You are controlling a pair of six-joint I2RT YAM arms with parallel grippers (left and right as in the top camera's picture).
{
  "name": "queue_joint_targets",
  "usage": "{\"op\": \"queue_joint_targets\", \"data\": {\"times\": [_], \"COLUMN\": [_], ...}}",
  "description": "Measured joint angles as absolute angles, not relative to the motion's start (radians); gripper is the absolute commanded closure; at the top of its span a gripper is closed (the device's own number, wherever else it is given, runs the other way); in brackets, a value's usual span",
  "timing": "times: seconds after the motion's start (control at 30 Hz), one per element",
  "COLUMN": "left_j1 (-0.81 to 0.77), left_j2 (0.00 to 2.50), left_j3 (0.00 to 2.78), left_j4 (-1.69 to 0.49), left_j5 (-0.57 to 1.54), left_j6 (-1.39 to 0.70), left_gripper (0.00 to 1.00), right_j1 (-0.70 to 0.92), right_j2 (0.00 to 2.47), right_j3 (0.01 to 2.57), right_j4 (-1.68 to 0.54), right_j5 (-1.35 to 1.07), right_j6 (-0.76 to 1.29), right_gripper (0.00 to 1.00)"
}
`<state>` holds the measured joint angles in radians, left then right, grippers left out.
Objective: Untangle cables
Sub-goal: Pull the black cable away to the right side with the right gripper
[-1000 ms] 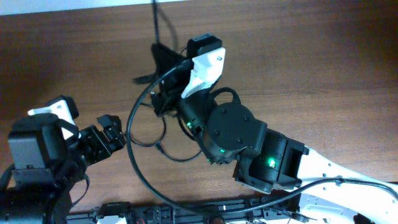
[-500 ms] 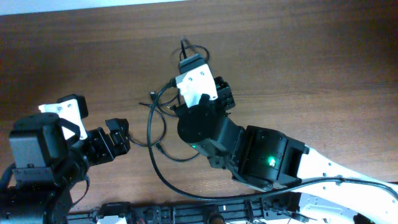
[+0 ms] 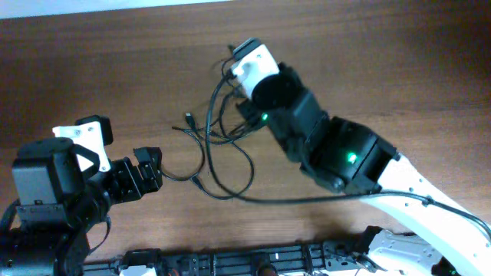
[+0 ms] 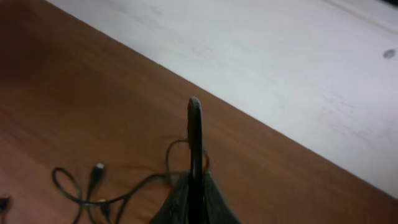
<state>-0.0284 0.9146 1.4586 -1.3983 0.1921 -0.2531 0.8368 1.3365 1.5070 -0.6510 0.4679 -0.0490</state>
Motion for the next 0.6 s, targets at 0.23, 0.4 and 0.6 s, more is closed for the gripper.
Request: {"op": "queue_joint_targets", "data": {"times": [0.23, 0.4, 0.6], "left_j1": [-0.028, -0.028, -0.028], "left_j2": [0.915, 0.915, 0.915], "left_j3": [1.459, 1.459, 1.458], "left_j4": [-1.398, -1.398, -1.382], "left_j5": [0.195, 0.195, 0.196], "left_j6": [-0.253, -0.253, -0.253], "left_gripper": [0.01, 0.01, 0.01], "right_j1": [0.620, 0.470, 0.281], "right_j2": [1.336, 1.336, 1.336], "right_j3": [1.507, 1.507, 1.507], "right_j4": [-0.680, -0.712, -0.783], "right_j5": [0.416, 0.334, 0.202], "right_j6": [-0.057, -0.116, -0.213], "right_gripper": [0.96, 0.96, 0.96]}}
